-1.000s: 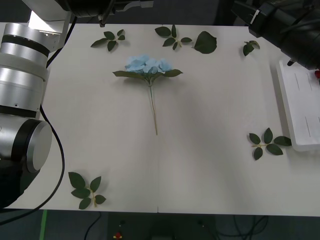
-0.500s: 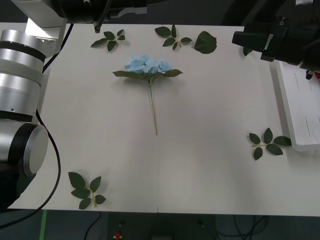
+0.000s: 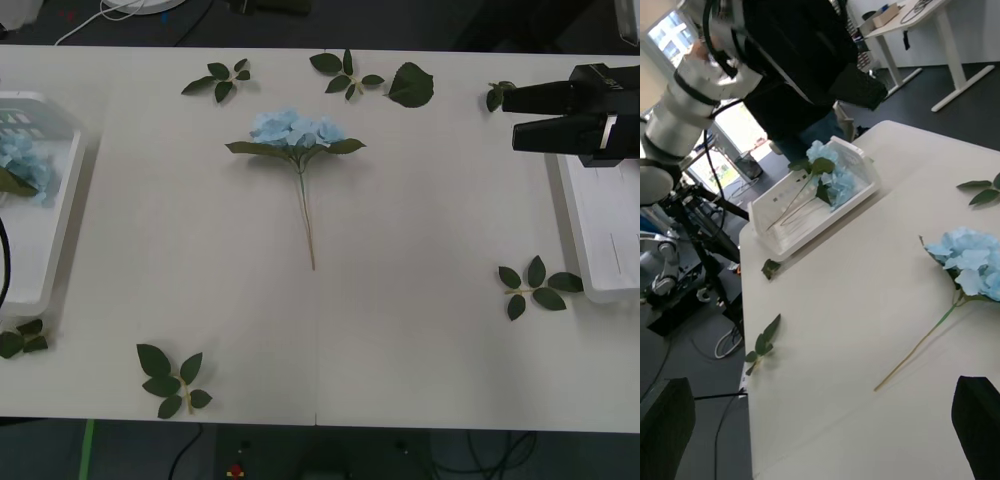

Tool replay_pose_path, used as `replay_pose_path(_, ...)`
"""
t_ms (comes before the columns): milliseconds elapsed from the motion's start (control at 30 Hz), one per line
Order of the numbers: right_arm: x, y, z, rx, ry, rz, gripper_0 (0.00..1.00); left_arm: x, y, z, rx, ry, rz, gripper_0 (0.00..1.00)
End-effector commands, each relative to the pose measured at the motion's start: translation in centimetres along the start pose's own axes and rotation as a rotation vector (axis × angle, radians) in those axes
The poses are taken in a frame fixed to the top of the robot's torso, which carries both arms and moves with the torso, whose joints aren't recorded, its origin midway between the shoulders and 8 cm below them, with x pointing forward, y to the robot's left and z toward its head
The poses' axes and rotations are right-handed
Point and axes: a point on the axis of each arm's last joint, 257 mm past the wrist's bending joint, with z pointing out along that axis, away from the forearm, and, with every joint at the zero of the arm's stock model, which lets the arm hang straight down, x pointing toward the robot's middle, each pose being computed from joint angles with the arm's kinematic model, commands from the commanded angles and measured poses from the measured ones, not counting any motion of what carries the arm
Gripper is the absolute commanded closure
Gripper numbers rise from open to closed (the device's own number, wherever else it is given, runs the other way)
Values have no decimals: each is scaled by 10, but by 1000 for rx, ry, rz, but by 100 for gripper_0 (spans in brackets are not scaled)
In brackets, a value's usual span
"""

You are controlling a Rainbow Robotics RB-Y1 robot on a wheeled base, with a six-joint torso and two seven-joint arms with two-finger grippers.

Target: Place the red flowers into the right box and the blue flowers into the left box. If a person shows an open palm, hand one flower to the person first, then continue sorting.

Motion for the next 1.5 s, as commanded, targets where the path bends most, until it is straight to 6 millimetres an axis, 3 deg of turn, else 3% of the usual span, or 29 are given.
replay_pose_path(33, -26, 23, -7, -31, 33, -85, 0, 0, -23, -3, -158, 36, 42, 0)
replay_pose_path(367, -22, 47, 5, -90, 55, -108, 0, 55, 47, 44, -377, 1, -321, 0)
replay_pose_path(433, -21, 49, 5, -94, 59, -108, 0, 63, 71, 56, -401, -29, -411, 0)
replay_pose_path(700, -20, 45, 5, -85, 55, -100, 0, 68, 145, 76, -451, -156, -617, 0)
replay_pose_path(900, -21, 42, 4, -76, 52, -97, 0, 67, 202, 70, -560, -253, -700, 0)
replay_pose_path(967, -20, 41, 4, -77, 52, -95, 0, 59, 220, 66, -583, -312, -752, 0)
replay_pose_path(1167, -21, 39, 3, -71, 48, -91, 0, 36, 246, 64, -628, -417, -833, 0)
replay_pose_path(1333, -22, 38, 3, -70, 44, -88, 0, 40, 263, 60, -710, -399, -724, 0)
replay_pose_path(1500, -22, 38, 2, -70, 42, -86, 0, 51, 266, 60, -764, -319, -565, 0)
